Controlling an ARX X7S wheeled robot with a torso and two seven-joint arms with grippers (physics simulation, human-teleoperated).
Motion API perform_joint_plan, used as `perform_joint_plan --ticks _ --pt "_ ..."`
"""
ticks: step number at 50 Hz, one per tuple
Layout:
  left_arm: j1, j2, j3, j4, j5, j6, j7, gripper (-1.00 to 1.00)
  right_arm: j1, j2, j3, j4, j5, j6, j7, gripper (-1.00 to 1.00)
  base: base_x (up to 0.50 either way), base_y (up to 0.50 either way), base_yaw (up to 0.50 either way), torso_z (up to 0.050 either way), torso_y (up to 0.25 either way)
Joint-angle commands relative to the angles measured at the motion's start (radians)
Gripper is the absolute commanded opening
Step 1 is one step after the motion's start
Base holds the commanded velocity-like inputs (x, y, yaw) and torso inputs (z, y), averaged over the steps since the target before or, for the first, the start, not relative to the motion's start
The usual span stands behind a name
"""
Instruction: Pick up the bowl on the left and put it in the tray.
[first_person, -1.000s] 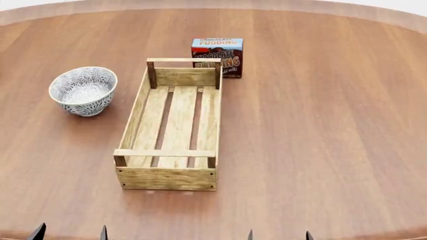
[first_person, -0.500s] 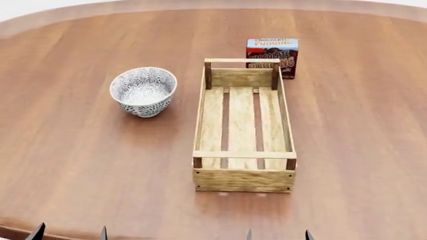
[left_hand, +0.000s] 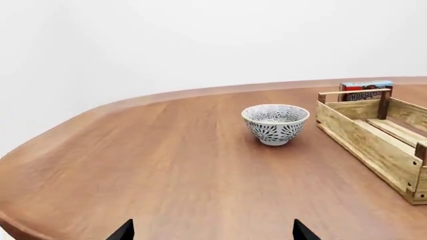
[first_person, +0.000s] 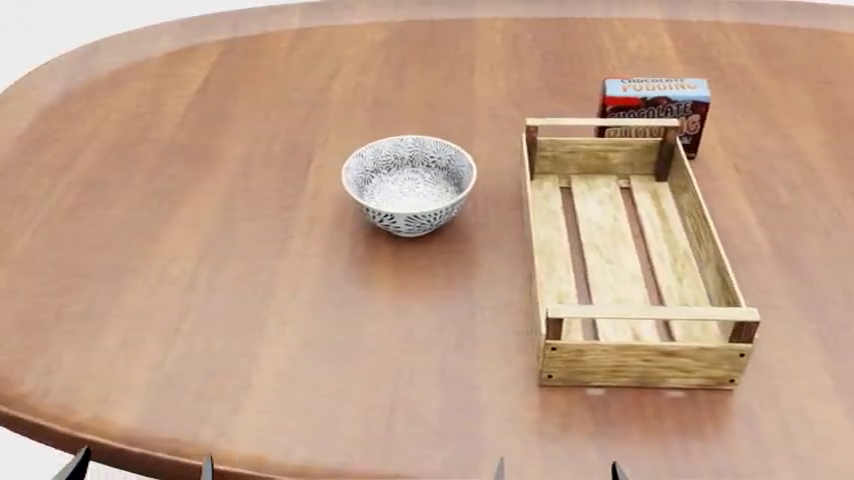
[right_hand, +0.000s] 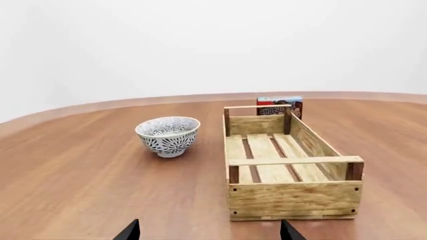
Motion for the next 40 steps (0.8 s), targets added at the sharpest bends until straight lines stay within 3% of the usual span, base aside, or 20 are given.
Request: perform_joint_plan --ticks 1,14,40 --pt "-0.002 -0.01 0.012 -0.002 -0.009 -0.001 -0.01 1.0 0.006 0.007 -0.011 0.007 -0.003 0.005 0.023 1.0 0.0 0.5 0.0 0.0 0.0" --pt "-0.005 -0.018 0.022 -0.005 -0.02 0.0 -0.021 1.0 -0.002 0.018 -0.025 -0.004 -0.015 -0.02 0.046 1.0 0.03 0.04 0.0 0.0 0.0" --pt "-0.006 -0.034 0.039 -0.002 -0.036 0.001 -0.04 1.0 0.002 0.033 -0.041 0.0 0.01 -0.026 0.063 1.0 0.5 0.0 0.0 0.0 0.0"
